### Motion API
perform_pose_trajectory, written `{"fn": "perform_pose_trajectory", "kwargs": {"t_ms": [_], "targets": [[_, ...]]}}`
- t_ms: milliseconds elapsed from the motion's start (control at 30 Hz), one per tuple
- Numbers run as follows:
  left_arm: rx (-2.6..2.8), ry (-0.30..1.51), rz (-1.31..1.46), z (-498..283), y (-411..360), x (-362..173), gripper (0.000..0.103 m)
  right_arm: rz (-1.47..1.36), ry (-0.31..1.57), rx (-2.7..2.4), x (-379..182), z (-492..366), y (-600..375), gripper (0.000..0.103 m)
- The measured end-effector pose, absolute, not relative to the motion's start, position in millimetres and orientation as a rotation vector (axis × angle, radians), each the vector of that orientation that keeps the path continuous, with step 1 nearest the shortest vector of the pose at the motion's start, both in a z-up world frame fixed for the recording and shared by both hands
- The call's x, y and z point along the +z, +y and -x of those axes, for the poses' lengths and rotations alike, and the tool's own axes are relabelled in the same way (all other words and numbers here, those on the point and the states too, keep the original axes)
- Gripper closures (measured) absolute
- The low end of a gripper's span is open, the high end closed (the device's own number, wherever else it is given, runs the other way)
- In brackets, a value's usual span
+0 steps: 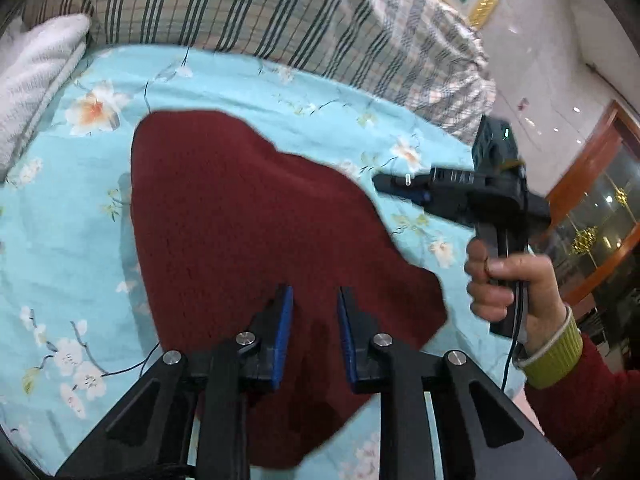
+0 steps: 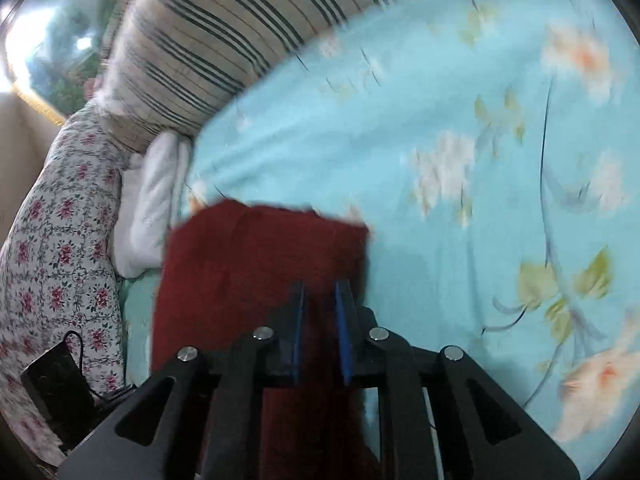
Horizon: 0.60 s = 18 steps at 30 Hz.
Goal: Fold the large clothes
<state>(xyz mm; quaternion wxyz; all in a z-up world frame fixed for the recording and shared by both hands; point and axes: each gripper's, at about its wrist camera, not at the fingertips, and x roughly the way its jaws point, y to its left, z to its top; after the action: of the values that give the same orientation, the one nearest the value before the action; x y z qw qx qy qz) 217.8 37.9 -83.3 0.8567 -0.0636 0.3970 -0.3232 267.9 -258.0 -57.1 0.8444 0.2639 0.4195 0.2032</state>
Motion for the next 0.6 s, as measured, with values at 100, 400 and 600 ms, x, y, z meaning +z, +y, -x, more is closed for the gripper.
{"fn": "perform_pose_trajectory", "kwargs": {"t_ms": [100,400,600], "targets": [[-0.697,0.81,0.106,-201.1,45.6,-79.1,0.08,-0.515,0.818,0.596,-18.1,-264.9,-223.3,0.086],[-0.704,0.911,0.176,-210.5,42.9,-131.7,0.094,-0.458,1.002,0.911,-37.7,-329.5,-80.3,0.09],[-0.674,0.91,0.196,-215.7,34.7,-150.6,0.101,-0.523,1.133,0.847,-96.3,-368.6,-80.2,0.103]]}}
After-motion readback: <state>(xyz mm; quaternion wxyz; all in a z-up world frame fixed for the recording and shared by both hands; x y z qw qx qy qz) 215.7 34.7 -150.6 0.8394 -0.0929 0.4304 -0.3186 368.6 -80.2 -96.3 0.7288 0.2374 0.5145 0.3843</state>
